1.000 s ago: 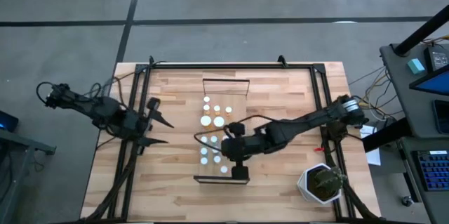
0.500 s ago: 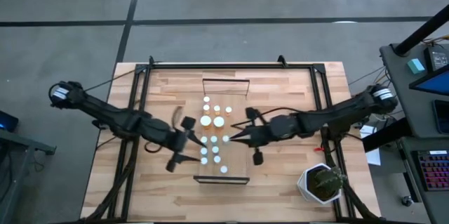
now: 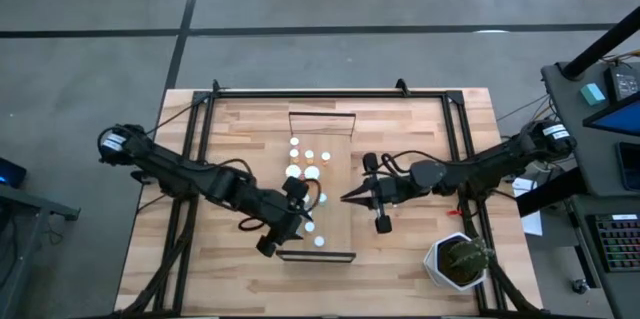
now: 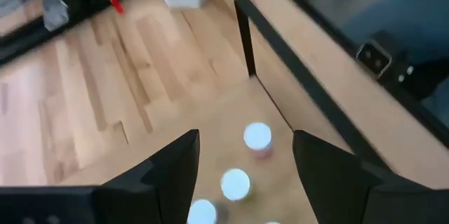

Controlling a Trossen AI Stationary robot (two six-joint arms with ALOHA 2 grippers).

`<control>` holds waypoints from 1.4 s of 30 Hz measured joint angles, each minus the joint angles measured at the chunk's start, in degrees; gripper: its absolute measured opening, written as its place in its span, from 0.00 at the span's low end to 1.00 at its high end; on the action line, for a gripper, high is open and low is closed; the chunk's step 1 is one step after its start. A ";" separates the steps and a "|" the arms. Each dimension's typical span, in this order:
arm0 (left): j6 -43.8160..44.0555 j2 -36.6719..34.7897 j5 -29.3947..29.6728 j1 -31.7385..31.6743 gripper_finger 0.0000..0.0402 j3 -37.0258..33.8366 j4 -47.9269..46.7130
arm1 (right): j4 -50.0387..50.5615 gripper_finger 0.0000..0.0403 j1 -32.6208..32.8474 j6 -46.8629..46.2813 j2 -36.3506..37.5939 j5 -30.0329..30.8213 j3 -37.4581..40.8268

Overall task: Pick and place medicine bottles onto shelf by color
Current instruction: Adjust the pill bottles on the shelf

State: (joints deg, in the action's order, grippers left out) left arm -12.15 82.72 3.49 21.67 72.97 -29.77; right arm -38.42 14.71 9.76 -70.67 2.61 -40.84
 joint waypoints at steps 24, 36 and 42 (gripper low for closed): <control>-4.31 2.63 -0.11 -1.62 0.53 -0.08 1.69 | 1.31 0.02 0.01 -0.94 0.13 -0.04 0.40; -28.14 3.24 -2.12 -2.58 0.53 2.51 -4.80 | 2.04 0.02 0.01 -2.27 0.02 -0.02 0.40; -34.45 3.63 -5.37 -2.49 0.53 1.78 -4.56 | 2.14 0.02 0.01 -2.29 0.02 -0.02 0.40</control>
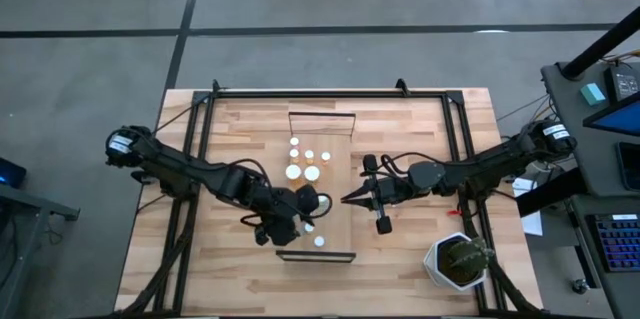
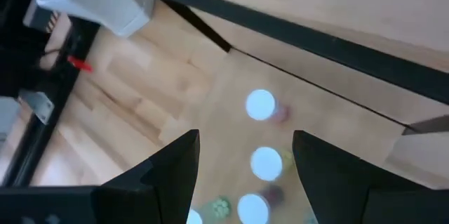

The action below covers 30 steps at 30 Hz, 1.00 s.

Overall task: Pick and place medicine bottles onto shelf by color
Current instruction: Adjust the pill bottles on the shelf

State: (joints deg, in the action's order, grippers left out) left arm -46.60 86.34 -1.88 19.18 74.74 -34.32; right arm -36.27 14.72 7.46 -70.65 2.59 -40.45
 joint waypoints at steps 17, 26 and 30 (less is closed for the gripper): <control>-1.34 -0.02 -0.55 -1.20 0.53 -0.11 3.32 | -4.37 0.02 -4.22 9.04 2.04 -0.90 -2.25; -0.64 -0.20 3.13 -2.23 0.53 -0.13 1.73 | -3.32 0.02 -7.71 17.92 1.99 -0.64 -2.38; -4.04 -0.56 4.06 -4.22 0.53 0.11 1.92 | -2.65 0.02 -9.62 18.15 1.93 -1.07 -2.34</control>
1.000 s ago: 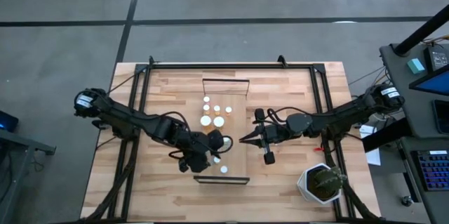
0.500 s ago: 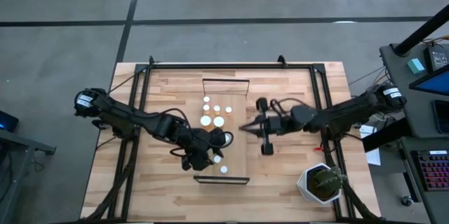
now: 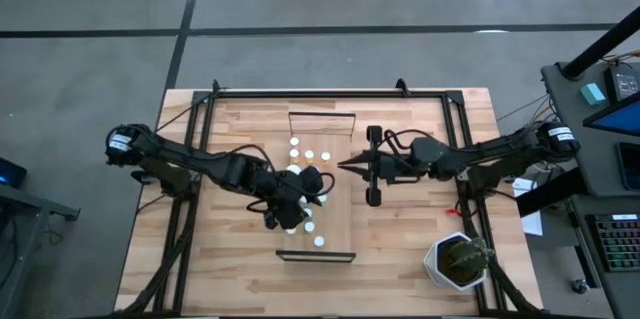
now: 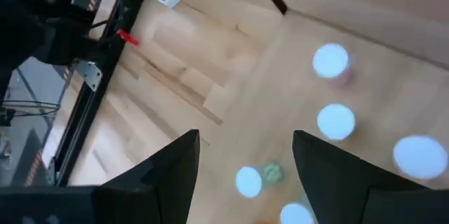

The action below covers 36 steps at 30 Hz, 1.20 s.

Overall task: Pick and place medicine bottles onto shelf by color
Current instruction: Adjust the pill bottles on the shelf

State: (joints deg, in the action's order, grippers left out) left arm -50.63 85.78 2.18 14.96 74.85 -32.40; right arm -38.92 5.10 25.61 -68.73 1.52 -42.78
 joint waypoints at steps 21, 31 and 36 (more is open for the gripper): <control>-3.83 -1.49 -0.55 -4.27 0.53 -0.57 -1.21 | 0.07 0.02 -3.15 -2.49 0.00 -0.11 0.04; 2.83 -1.53 -0.09 0.64 0.53 -0.57 -1.08 | 0.85 0.02 4.73 -2.69 -0.11 -0.04 0.07; 3.58 -1.53 -0.05 0.66 0.53 -0.57 -1.09 | -1.34 0.02 4.78 -2.20 -0.09 0.42 -0.01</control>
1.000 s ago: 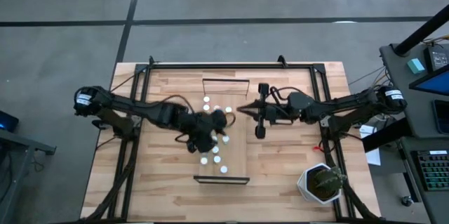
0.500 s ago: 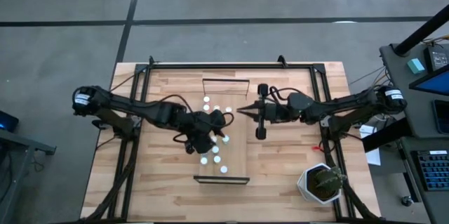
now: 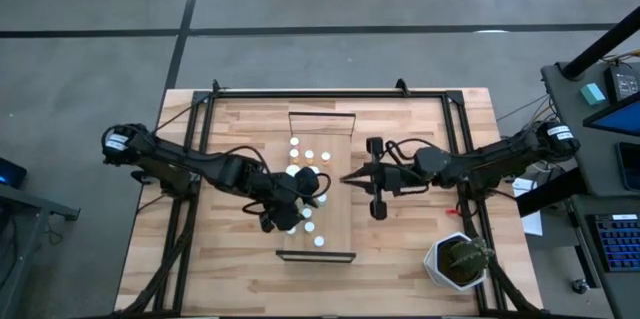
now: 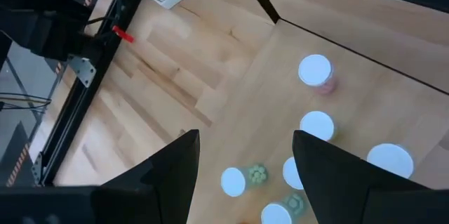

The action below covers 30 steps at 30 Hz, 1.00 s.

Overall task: Pick and place medicine bottles onto shelf by color
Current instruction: Adjust the pill bottles on the shelf

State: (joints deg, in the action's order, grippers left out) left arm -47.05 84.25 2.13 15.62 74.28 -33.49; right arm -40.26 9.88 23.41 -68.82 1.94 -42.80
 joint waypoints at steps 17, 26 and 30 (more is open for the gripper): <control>0.20 -0.92 2.73 0.15 0.53 0.68 2.86 | 7.38 0.02 -9.45 7.40 -0.35 -2.93 -7.46; 1.69 -1.09 2.72 0.24 0.53 0.68 3.00 | 13.49 0.02 -11.20 7.95 0.30 -1.12 -8.55; 5.56 -1.25 2.68 0.56 0.53 0.67 2.94 | 17.92 0.02 -9.15 2.37 1.96 -0.38 -8.56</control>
State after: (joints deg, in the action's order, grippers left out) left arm -41.50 83.00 4.81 16.17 74.95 -30.55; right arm -22.34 0.73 25.78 -66.86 1.56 -51.35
